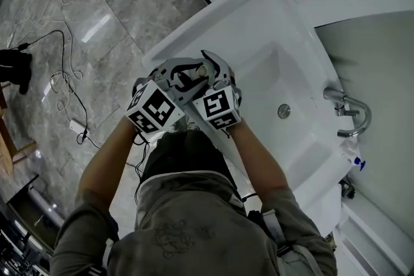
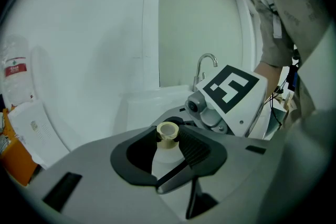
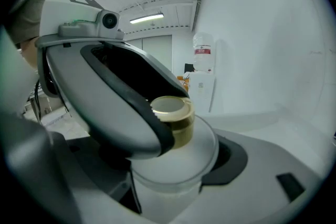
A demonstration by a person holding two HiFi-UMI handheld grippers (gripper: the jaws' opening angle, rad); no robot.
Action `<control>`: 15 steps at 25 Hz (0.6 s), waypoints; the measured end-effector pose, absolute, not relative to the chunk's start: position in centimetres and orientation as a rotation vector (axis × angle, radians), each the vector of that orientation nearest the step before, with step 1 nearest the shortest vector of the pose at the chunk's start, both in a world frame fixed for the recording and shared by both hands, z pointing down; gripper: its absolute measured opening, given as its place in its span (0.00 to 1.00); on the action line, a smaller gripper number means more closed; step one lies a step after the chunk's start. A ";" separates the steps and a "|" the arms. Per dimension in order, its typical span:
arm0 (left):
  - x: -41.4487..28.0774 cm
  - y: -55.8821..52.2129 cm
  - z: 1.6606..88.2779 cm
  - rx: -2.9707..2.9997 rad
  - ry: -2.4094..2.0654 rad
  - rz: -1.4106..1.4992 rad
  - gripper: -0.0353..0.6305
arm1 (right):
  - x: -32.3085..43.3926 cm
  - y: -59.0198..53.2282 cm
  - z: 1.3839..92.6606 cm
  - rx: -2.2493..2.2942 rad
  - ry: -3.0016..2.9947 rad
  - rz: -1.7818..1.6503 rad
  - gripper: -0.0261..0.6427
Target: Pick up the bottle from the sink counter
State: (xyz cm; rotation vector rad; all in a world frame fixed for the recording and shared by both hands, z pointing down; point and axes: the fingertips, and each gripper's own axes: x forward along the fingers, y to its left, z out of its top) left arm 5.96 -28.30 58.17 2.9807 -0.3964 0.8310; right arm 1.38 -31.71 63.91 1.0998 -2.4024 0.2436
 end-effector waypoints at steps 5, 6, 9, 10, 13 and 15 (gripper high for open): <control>5.4 -27.7 54.5 2.992 -0.430 0.806 0.26 | 0.9 -31.2 60.1 1.091 -2.395 0.202 0.53; 5.2 -27.7 53.5 2.996 -0.437 0.802 0.26 | 0.7 -31.2 59.1 1.093 -2.395 0.194 0.53; 4.5 -27.3 50.0 3.012 -0.455 0.771 0.26 | 0.1 -30.7 55.8 1.084 -2.393 0.180 0.53; 4.3 -27.1 48.8 3.020 -0.463 0.752 0.26 | -0.1 -30.6 54.7 1.080 -2.392 0.170 0.53; 3.6 -26.6 45.2 3.037 -0.498 0.711 0.26 | -0.8 -30.1 50.9 1.072 -2.398 0.136 0.53; 3.3 -26.1 42.8 3.052 -0.513 0.687 0.25 | -1.4 -29.8 48.4 1.070 -2.409 0.120 0.53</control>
